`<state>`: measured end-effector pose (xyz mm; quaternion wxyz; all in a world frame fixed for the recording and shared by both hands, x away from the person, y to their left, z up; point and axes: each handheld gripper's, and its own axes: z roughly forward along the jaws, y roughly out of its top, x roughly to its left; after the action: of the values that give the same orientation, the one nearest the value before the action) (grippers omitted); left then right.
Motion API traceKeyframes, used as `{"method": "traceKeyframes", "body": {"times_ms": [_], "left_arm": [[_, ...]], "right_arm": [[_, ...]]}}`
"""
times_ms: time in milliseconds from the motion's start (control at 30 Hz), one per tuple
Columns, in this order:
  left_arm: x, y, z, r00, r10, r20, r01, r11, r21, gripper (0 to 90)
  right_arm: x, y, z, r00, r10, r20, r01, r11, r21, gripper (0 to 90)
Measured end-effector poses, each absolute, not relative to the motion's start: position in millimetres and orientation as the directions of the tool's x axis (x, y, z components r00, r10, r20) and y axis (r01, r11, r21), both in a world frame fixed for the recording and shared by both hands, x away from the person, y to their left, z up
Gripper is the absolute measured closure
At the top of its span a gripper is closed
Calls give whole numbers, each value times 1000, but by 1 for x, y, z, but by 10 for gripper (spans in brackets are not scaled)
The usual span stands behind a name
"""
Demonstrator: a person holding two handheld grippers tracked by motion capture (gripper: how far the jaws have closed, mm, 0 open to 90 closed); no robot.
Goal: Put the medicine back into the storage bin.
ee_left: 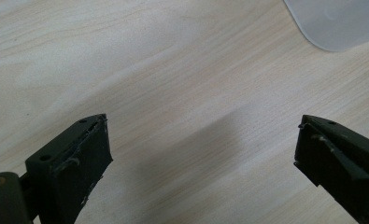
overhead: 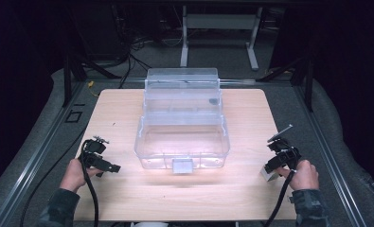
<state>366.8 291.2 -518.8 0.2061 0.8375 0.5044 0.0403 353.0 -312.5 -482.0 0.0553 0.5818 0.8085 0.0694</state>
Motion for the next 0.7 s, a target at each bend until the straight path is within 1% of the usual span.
{"method": "traceKeyframes", "body": {"times_ms": [433,700], "left_arm": [[365,292,-515,492,859,-143,821,-404,403,33],[365,291,-514,497,855,-147,819,-407,405,24]], "right_arm": [[350,-298,-460,-386,922,-36,901,385,203,462],[351,-289,-451,-436,900,-26,877,431,214,462]]}}
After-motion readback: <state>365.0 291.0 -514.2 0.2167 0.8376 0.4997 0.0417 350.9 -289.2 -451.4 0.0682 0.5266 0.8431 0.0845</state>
